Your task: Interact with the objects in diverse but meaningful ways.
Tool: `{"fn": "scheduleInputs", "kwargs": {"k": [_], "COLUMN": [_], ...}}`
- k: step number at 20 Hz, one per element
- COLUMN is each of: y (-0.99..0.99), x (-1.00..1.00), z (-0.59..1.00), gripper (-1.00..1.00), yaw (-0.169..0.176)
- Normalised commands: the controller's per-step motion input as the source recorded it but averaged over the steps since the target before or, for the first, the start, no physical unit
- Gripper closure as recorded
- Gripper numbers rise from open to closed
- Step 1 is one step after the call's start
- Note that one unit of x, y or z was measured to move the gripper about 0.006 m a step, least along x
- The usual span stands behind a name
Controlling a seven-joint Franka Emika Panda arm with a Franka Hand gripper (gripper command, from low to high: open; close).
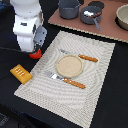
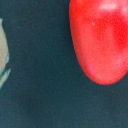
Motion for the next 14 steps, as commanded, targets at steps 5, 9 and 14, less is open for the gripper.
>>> {"fn": "scheduleInputs", "kwargs": {"k": [5, 9, 14], "y": [-0.04, -0.02, -0.01], "x": [0.00, 0.00, 0.00], "z": [-0.21, -0.24, -0.21], "gripper": [-1.00, -1.00, -1.00], "yaw": [0.029, 0.026, 0.026]}}
